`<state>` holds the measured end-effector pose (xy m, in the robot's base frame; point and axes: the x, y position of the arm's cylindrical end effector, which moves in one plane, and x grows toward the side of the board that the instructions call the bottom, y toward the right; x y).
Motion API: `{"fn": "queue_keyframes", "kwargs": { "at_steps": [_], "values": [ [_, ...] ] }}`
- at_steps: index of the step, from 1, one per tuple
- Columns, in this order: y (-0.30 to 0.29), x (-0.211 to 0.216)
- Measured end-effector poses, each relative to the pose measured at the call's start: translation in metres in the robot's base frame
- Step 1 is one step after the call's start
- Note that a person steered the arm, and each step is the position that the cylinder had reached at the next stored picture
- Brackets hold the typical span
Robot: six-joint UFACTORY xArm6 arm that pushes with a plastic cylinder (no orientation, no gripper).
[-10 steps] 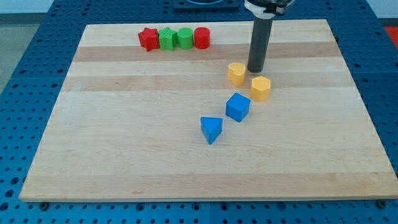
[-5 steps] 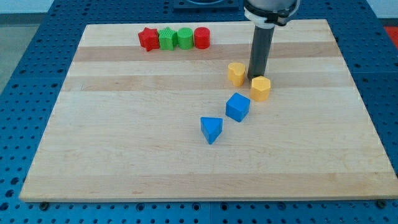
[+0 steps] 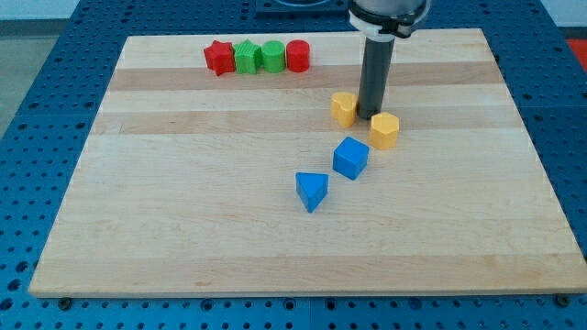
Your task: Slide the heart to the top left of the cube
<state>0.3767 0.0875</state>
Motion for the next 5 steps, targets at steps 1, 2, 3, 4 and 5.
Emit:
{"fn": "queue_keyframes", "kwargs": {
  "at_steps": [1,2,3,4,5],
  "values": [
    [0.0000,0.0000],
    [-0.0010,0.0000],
    [-0.0088,0.0000],
    [-0.0094,0.0000],
    [-0.0094,0.0000]
  ]
}}
